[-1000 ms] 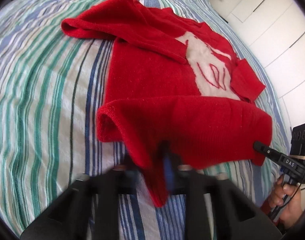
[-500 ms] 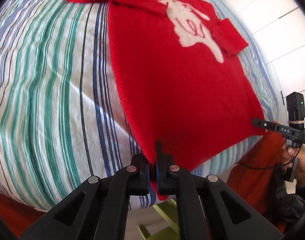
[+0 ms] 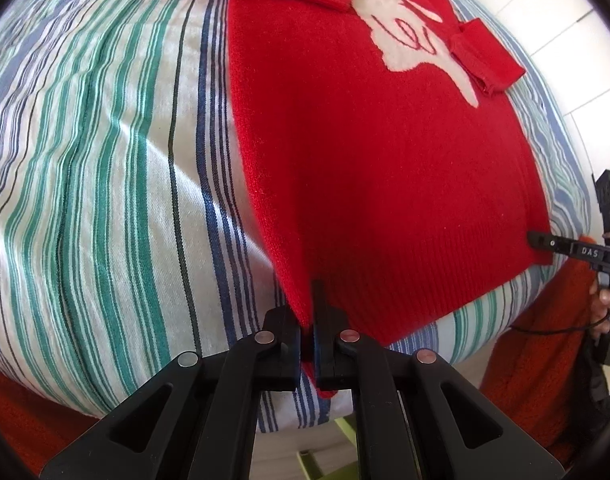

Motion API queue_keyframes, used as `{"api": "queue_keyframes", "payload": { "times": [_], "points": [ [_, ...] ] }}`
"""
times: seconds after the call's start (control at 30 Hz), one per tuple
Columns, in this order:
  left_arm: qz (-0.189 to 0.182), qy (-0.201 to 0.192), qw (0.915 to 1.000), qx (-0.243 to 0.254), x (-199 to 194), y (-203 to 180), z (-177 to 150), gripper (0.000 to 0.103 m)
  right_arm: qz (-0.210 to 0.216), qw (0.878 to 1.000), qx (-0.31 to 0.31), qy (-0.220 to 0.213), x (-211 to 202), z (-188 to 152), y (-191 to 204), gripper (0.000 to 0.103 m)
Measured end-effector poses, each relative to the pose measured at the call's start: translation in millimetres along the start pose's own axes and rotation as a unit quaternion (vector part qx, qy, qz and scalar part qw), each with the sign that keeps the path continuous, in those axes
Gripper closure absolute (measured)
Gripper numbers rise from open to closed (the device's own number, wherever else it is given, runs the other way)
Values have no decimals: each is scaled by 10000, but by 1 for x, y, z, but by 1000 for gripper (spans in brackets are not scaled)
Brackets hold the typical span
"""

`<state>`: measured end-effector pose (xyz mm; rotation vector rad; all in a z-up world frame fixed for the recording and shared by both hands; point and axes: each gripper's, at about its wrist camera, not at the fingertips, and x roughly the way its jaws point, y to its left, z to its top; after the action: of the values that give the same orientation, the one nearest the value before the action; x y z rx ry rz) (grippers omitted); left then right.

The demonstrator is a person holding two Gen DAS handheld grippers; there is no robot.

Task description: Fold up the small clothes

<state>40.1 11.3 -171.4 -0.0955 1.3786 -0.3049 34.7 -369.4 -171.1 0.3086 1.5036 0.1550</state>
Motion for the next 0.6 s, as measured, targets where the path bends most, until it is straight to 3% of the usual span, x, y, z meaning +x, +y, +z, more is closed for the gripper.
{"api": "queue_keyframes", "payload": {
  "times": [0.23,0.3,0.4,0.43,0.47,0.53,0.6],
  "points": [
    [348,15,9990,262,2,-15,3,95,-275,9995,-182,-2,9,7,19,101],
    [465,-4,9981,395,3,-21,5,89,-350,9991,-249,-18,9,7,24,100],
    [621,28,9969,483,-2,-23,0,52,-322,9991,-274,-7,5,7,27,91],
    [738,41,9960,493,-5,-22,-3,27,-282,9993,-259,28,2,6,26,82],
    [909,58,9946,492,-7,-20,-5,12,-212,9994,-252,80,-1,5,25,71],
    [1113,97,9925,504,-12,-14,-12,11,-78,9995,-247,184,-9,1,20,62],
    [1106,137,9928,428,-24,-3,-20,11,-147,9992,-215,292,-19,-1,14,62]
  ]
}}
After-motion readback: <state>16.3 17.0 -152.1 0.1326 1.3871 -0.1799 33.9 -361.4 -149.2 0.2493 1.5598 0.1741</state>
